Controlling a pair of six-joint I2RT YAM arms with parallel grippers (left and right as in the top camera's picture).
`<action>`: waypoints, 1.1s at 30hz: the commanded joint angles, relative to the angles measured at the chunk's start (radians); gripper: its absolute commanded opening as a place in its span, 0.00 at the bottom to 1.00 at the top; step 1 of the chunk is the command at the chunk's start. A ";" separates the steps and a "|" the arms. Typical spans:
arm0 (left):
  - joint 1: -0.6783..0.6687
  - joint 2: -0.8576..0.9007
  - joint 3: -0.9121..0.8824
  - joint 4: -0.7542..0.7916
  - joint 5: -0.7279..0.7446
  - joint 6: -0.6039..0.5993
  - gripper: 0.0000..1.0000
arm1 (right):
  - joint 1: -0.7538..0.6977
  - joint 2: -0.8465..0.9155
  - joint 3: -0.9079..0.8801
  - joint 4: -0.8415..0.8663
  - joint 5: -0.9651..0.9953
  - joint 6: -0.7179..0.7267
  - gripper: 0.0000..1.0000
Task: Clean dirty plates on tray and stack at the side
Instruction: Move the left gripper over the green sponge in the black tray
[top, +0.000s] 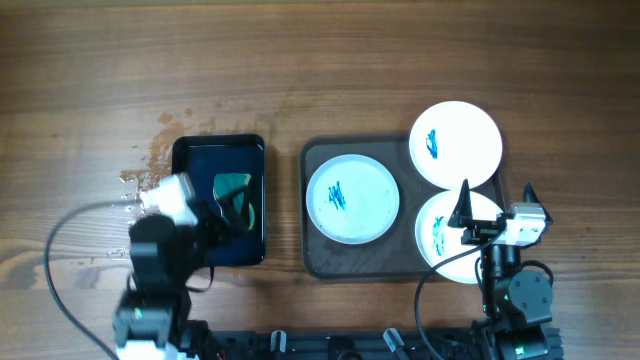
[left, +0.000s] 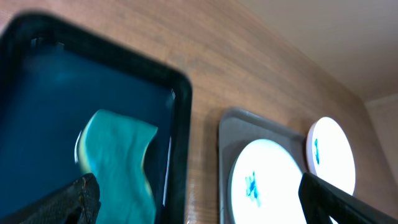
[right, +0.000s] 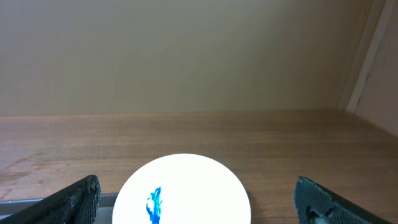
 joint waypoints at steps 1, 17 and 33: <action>0.003 0.279 0.301 -0.196 0.004 0.037 1.00 | 0.003 -0.009 -0.002 0.005 0.002 -0.012 1.00; 0.005 0.735 0.673 -0.510 -0.092 0.441 1.00 | 0.003 -0.009 -0.002 0.005 0.002 -0.011 1.00; 0.005 0.735 0.673 -0.490 0.109 0.442 1.00 | 0.003 -0.009 -0.002 0.006 0.006 -0.013 1.00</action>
